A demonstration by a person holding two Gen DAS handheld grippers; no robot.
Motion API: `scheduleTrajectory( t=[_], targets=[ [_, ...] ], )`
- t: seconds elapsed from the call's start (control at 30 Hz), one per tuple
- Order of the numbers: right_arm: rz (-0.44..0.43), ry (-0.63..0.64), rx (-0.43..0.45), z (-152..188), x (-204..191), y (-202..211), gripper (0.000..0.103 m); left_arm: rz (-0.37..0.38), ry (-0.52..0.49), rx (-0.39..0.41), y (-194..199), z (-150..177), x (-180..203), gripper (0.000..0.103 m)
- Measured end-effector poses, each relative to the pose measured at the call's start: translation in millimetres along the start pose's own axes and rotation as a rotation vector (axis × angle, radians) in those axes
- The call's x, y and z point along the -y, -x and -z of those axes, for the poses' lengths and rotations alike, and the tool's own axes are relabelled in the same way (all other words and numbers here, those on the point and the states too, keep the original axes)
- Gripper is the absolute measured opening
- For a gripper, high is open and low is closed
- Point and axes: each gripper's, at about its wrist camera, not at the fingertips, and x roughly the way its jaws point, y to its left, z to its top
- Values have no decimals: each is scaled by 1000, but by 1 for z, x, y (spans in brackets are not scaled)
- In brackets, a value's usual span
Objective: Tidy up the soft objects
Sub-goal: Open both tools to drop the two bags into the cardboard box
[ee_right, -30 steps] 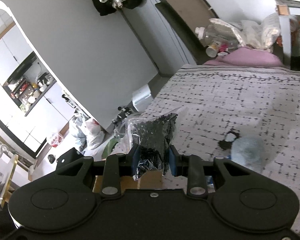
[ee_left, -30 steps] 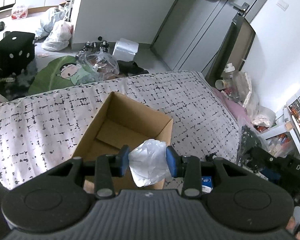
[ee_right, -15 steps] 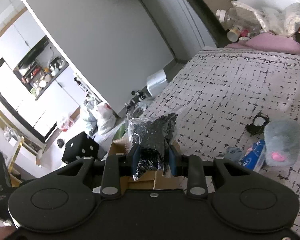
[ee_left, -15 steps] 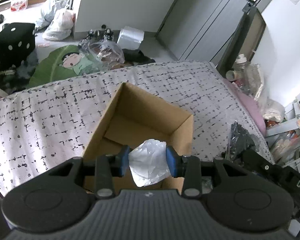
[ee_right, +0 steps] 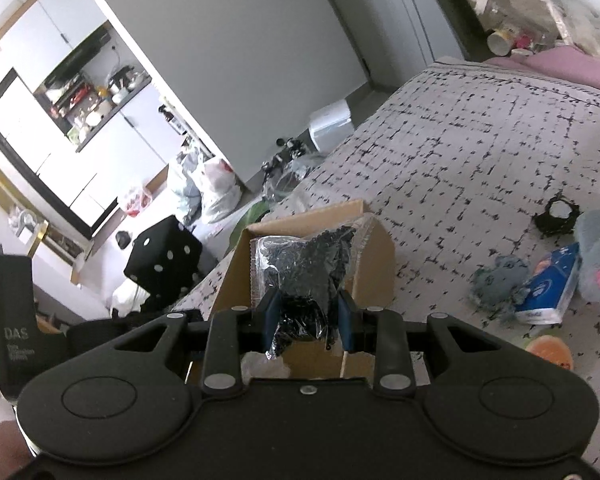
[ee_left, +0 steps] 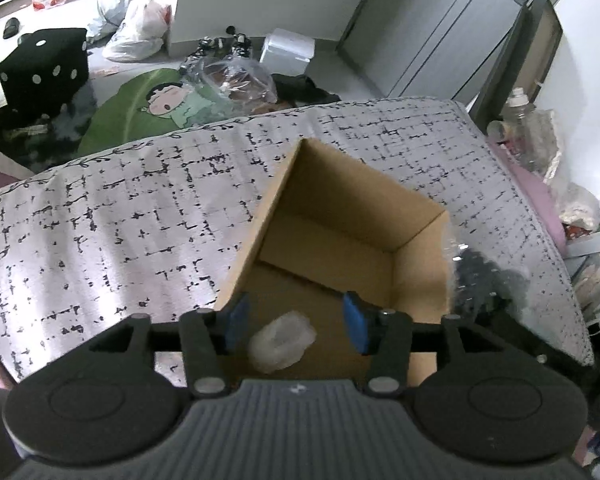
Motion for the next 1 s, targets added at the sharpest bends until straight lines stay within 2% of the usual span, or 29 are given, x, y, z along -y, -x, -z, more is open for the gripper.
scheduleTrajectory(
  t=[0.13, 0.27, 0.37, 0.43, 0.6, 0.77, 0.9, 1.0],
  targets=[
    [15, 8, -21, 5, -7, -7, 31, 34, -15, 20, 9, 0, -4, 60],
    [22, 17, -35, 7, -13, -7, 35, 16, -24, 29, 19, -1, -4, 69],
    [21, 24, -19, 7, -17, -1, 50, 24, -36, 56, 29, -1, -4, 73],
    [22, 23, 5, 6, -17, 7, 63, 16, -38, 69, 36, -2, -5, 81],
    [53, 9, 67, 3, -9, 34, 81, -7, -40, 77, 47, 1, -3, 85],
    [110, 12, 130, 1, 2, 60, 84, -5, -60, 91, 60, 8, 5, 87],
    [129, 39, 165, 1, 6, 75, 91, -4, -75, 128, 72, 16, 14, 100],
    [142, 54, 174, 3, 10, 84, 94, -11, -81, 134, 77, 21, 21, 103]
  ],
)
